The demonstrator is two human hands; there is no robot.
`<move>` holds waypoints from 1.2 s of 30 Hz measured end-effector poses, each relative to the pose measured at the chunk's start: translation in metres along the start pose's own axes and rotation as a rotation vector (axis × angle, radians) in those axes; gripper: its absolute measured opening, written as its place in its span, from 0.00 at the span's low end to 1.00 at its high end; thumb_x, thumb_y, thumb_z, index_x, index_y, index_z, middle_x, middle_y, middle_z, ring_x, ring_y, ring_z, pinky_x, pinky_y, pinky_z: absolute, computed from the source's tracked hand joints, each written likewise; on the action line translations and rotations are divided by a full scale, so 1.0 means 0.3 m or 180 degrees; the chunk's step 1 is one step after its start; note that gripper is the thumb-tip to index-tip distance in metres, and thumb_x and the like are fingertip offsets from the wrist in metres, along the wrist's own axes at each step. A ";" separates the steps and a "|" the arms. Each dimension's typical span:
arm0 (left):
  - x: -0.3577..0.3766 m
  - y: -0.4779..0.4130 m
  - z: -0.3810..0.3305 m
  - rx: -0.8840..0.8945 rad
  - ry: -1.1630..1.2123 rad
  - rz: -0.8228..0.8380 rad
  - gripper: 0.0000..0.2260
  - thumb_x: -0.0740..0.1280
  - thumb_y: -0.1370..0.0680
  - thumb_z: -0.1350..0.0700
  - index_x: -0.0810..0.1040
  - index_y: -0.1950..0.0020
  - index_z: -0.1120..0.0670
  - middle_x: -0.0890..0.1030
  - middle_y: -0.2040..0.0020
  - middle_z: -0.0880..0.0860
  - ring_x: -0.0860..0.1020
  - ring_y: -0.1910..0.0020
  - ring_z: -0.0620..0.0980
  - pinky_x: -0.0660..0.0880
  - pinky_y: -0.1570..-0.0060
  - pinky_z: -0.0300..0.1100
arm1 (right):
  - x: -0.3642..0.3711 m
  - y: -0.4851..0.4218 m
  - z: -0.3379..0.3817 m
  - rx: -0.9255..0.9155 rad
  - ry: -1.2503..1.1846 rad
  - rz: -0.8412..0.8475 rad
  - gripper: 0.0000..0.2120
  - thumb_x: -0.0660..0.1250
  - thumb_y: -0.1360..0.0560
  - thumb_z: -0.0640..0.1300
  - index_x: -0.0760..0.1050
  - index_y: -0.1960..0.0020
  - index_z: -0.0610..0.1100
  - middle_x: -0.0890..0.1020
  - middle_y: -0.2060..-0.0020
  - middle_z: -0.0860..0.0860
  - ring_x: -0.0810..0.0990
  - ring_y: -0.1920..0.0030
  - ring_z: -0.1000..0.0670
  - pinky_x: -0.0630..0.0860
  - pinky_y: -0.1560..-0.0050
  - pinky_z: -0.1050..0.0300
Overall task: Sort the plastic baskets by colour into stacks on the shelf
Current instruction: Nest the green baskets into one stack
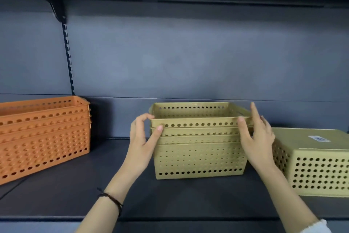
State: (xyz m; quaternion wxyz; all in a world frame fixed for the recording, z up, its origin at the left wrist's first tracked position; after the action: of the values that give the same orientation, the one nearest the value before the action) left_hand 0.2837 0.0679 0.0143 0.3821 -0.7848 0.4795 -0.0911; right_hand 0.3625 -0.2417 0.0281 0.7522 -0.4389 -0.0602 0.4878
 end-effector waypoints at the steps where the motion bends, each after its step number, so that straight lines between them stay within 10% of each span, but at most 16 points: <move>1: -0.016 0.004 0.014 0.0005 -0.0106 -0.0013 0.12 0.62 0.22 0.45 0.64 0.46 0.28 0.68 0.37 0.37 0.63 0.30 0.41 0.67 0.35 0.49 | 0.016 0.006 0.005 0.0019 -0.0039 0.0057 0.32 0.51 0.22 0.63 0.55 0.22 0.51 0.71 0.30 0.47 0.59 0.25 0.42 0.53 0.27 0.38; 7: -0.118 -0.006 0.059 -0.0116 -0.0278 -0.0060 0.09 0.59 0.24 0.40 0.66 0.44 0.32 0.72 0.34 0.44 0.71 0.51 0.22 0.68 0.53 0.35 | 0.073 0.024 0.060 0.0150 -0.0053 0.0132 0.28 0.53 0.23 0.62 0.63 0.25 0.55 0.56 0.22 0.45 0.50 0.23 0.43 0.52 0.26 0.40; 16: -0.157 0.014 -0.067 0.0359 -0.2277 -0.0675 0.19 0.62 0.24 0.48 0.75 0.36 0.55 0.73 0.32 0.60 0.68 0.31 0.62 0.68 0.38 0.57 | 0.090 0.052 0.085 -0.0247 -0.0419 0.1272 0.28 0.61 0.21 0.53 0.55 0.24 0.60 0.60 0.24 0.57 0.60 0.28 0.62 0.57 0.29 0.61; 23: 0.299 0.120 -0.326 0.1655 -0.2377 0.0474 0.16 0.60 0.23 0.49 0.76 0.38 0.52 0.78 0.37 0.52 0.74 0.36 0.53 0.74 0.40 0.52 | -0.147 0.030 -0.074 -0.0718 0.0353 0.1326 0.26 0.66 0.23 0.51 0.65 0.27 0.58 0.65 0.27 0.55 0.61 0.27 0.55 0.60 0.28 0.58; 29: 0.812 0.207 -0.328 0.0591 -0.1457 0.1222 0.25 0.58 0.22 0.39 0.66 0.27 0.46 0.69 0.29 0.43 0.69 0.31 0.42 0.66 0.38 0.36 | -0.557 -0.031 -0.466 -0.0187 0.0473 0.0144 0.23 0.70 0.26 0.50 0.71 0.32 0.50 0.68 0.29 0.50 0.64 0.29 0.48 0.67 0.33 0.42; 36: 1.048 0.292 -0.179 -0.0859 -0.0979 0.1558 0.32 0.57 0.23 0.35 0.53 0.23 0.45 0.69 0.26 0.54 0.67 0.28 0.53 0.67 0.36 0.47 | -0.719 -0.025 -0.779 0.0626 0.1065 -0.0156 0.39 0.73 0.31 0.56 0.61 0.26 0.46 0.59 0.24 0.41 0.56 0.26 0.37 0.58 0.33 0.33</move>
State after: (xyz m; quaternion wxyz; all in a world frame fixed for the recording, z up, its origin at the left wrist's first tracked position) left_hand 0.3611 -0.2399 -0.0791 0.3531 -0.6942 0.5985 0.1876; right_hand 0.3772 -0.5531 -0.0356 0.8026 -0.4367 0.1029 0.3931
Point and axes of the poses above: each hand's wrist, its own y-axis away from the middle knuckle, its own x-axis out of the palm, z = x × y, the point moved 9 cm from there along -y, towards the middle knuckle
